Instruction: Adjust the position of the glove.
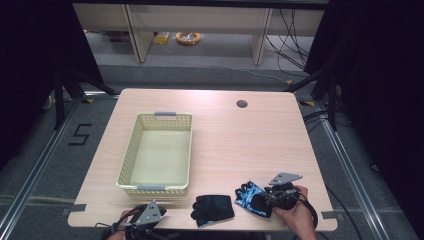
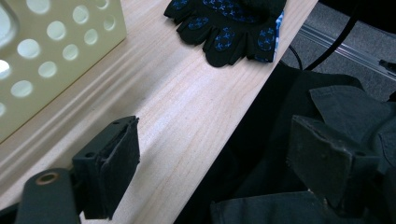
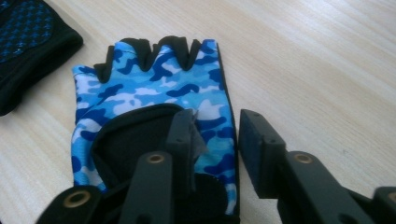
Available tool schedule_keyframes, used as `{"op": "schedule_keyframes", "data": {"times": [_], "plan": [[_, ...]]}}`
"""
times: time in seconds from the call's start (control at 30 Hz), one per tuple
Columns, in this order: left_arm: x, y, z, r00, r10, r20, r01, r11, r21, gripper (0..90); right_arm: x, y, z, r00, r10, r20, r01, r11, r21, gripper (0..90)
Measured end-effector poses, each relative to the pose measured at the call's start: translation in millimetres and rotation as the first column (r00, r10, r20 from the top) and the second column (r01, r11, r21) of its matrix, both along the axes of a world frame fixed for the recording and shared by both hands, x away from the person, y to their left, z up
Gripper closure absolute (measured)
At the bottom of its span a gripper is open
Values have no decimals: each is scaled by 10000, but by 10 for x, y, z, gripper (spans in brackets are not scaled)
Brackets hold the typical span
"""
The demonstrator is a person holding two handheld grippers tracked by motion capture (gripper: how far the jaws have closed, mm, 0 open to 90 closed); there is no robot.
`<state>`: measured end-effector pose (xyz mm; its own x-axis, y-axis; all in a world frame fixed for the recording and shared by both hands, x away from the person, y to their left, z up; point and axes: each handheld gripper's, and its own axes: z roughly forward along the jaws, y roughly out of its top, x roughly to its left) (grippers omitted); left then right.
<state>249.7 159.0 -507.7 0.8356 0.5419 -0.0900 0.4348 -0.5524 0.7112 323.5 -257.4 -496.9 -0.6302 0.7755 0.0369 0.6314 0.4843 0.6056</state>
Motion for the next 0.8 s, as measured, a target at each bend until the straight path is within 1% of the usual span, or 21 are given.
{"op": "schedule_keyframes", "data": {"times": [0.07, 0.1, 0.13, 0.2, 0.23, 0.27, 0.3, 0.33, 0.37, 0.4, 0.43, 0.47, 0.5, 0.53, 0.57, 0.6, 0.63, 0.67, 0.7, 0.8], "plan": [[3, -2, 0, 10000, 2, -18, -2, 10000, -6, 168, -8, 2, -4, 9999, 129, -8, -129, 9999, 3, 727], [4, -4, -1, 10000, 18, 0, -18, 10000, -24, 168, 6, -15, 11, 9990, 439, 72, -438, 9989, -142, 744], [5, -4, 0, 10000, 23, -13, -23, 10000, -50, 169, 8, -15, 1, 9986, 511, 103, -510, 9986, -100, 769], [12, -4, 7, 10000, 32, -70, -33, 10000, -55, 168, 26, -25, -6, 9969, 718, 317, -714, 9974, -125, 830], [4, -13, 2, 9995, 228, -227, -231, 9996, -152, 168, 31, -22, -17, 9961, 727, 494, -722, 9973, -120, 857], [9, -25, -7, 9994, 299, -186, -303, 9993, -213, 169, 18, -19, 14, 9977, 656, 154, -653, 9976, -211, 869], [16, -14, 5, 9998, 146, -155, -147, 9999, -50, 169, 5, -7, 13, 9986, 520, 111, -518, 9985, -156, 877], [30, -8, 10, 10000, -42, -21, 42, 10000, 63, 169, 7, -9, 17, 9983, 571, 117, -569, 9982, -211, 881], [27, -19, 0, 10000, 53, -42, -54, 9999, -94, 169, 16, -12, 5, 9972, 641, 379, -634, 9978, -205, 883], [20, -27, -4, 9995, 195, -252, -199, 9997, -168, 169, 25, -21, 1, 9953, 818, 513, -803, 9963, -318, 884], [21, -29, -1, 9995, 223, -235, -227, 9996, -170, 169, 25, -27, 3, 9943, 926, 527, -911, 9954, -302, 885], [30, -29, -2, 9996, 211, -209, -214, 9997, -126, 169, 17, -24, 1, 9942, 856, 655, -843, 9962, -227, 886], [25, -45, -7, 9990, 357, -272, -365, 9989, -301, 169, 5, -29, 15, 9943, 821, 680, -808, 9965, -214, 886], [37, -46, -13, 9991, 351, -238, -356, 9991, -210, 169, -11, -26, 25, 9955, 686, 654, -685, 9976, -41, 887], [48, -37, -6, 9996, 211, -187, -213, 9997, -118, 170, -19, -35, 46, 9949, 762, 658, -762, 9971, -27, 887], [49, -40, -9, 9993, 257, -268, -261, 9995, -148, 170, -28, -43, 72, 9950, 846, 534, -843, 9964, -75, 887], [58, -38, -9, 9992, 270, -282, -274, 9995, -140, 170, -35, -43, 78, 9941, 856, 659, -855, 9963, -48, 887], [65, -37, -12, 9991, 316, -265, -319, 9994, -111, 172, -42, -43, 84, 9939, 860, 693, -864, 9963, 21, 887], [64, -49, -20, 9987, 422, -295, -430, 9987, -265, 171, -47, -43, 90, 9935, 867, 731, -873, 9962, 51, 886], [59, -52, -17, 9988, 376, -318, -384, 9989, -271, 172, -66, -39, 109, 9923, 926, 824, -941, 9955, 142, 887]]}}
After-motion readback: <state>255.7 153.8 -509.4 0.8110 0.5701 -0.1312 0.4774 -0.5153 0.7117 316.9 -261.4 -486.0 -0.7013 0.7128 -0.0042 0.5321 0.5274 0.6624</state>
